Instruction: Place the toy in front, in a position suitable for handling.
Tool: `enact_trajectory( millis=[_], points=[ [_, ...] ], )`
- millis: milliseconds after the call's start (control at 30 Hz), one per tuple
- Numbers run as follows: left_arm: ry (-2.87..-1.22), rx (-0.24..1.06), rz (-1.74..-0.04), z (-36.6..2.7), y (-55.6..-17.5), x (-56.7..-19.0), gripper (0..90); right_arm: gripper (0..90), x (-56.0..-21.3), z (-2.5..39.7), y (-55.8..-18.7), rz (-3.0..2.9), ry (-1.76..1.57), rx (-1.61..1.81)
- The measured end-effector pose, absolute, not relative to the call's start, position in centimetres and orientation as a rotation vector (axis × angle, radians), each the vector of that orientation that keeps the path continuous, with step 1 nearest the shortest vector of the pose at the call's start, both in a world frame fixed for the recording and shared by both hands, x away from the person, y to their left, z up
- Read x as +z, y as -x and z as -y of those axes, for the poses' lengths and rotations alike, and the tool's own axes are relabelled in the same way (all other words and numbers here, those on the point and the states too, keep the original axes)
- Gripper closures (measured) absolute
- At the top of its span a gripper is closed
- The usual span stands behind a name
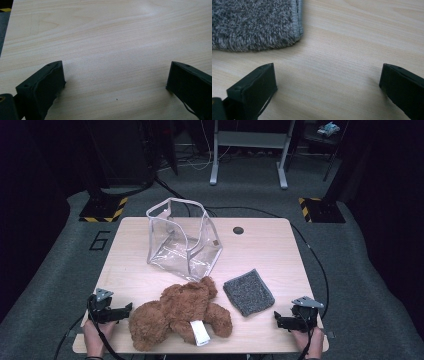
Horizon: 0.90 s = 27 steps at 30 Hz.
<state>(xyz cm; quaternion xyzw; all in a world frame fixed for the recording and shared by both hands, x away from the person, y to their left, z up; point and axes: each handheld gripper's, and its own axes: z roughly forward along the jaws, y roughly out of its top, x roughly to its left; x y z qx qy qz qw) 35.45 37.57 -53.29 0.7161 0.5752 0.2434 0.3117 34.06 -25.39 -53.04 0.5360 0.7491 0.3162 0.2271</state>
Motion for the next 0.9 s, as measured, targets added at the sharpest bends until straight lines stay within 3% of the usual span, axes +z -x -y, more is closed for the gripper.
enact_trajectory(
  millis=[900],
  points=[
    [-1.887, 0.642, -1.520, -37.57, -35.46, -53.29, 1.4, 0.0, -52.93, 25.26, -34.24, -2.073, -1.491, 0.862]
  ],
)
